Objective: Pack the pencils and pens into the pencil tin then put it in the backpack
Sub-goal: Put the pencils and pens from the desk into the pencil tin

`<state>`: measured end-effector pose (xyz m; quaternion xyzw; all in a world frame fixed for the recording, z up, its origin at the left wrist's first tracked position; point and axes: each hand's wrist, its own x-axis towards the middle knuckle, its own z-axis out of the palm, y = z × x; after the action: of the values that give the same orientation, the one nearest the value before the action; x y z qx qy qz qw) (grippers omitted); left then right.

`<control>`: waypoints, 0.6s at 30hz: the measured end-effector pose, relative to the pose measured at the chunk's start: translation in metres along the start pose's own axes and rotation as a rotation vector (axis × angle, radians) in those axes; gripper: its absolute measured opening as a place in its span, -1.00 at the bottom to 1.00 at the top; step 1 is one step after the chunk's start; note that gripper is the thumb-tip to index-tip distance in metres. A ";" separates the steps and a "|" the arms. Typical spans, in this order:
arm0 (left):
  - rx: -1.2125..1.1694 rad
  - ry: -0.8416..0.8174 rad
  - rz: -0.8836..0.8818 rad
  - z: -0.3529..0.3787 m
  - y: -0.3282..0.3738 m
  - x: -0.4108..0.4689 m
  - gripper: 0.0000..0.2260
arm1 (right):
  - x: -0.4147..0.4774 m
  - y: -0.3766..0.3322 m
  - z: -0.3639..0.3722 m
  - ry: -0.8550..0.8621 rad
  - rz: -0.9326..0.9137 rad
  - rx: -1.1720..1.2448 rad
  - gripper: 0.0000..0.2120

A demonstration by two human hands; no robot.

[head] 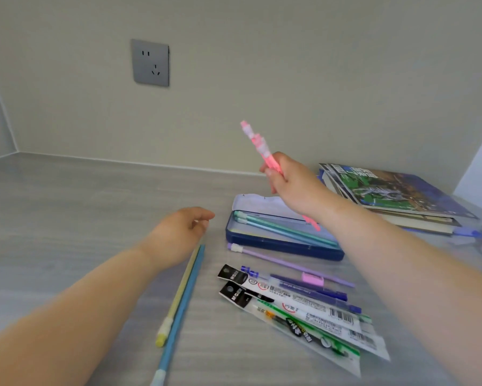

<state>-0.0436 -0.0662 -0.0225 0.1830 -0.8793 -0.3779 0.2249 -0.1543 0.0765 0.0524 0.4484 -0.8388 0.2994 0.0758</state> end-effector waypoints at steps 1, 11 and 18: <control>0.008 -0.020 0.011 0.008 0.005 0.005 -0.70 | -0.001 0.006 0.004 -0.029 0.007 -0.024 -0.78; -0.112 -0.075 -0.011 0.038 -0.004 0.023 -0.50 | -0.009 0.049 0.032 -0.343 0.046 -0.376 -0.72; 0.071 -0.150 0.101 0.040 -0.004 0.021 -0.53 | -0.011 0.065 0.026 -0.386 0.044 -0.301 -0.70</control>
<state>-0.0814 -0.0556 -0.0442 0.1173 -0.9147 -0.3473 0.1704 -0.1963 0.0965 -0.0007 0.4627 -0.8824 0.0814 -0.0265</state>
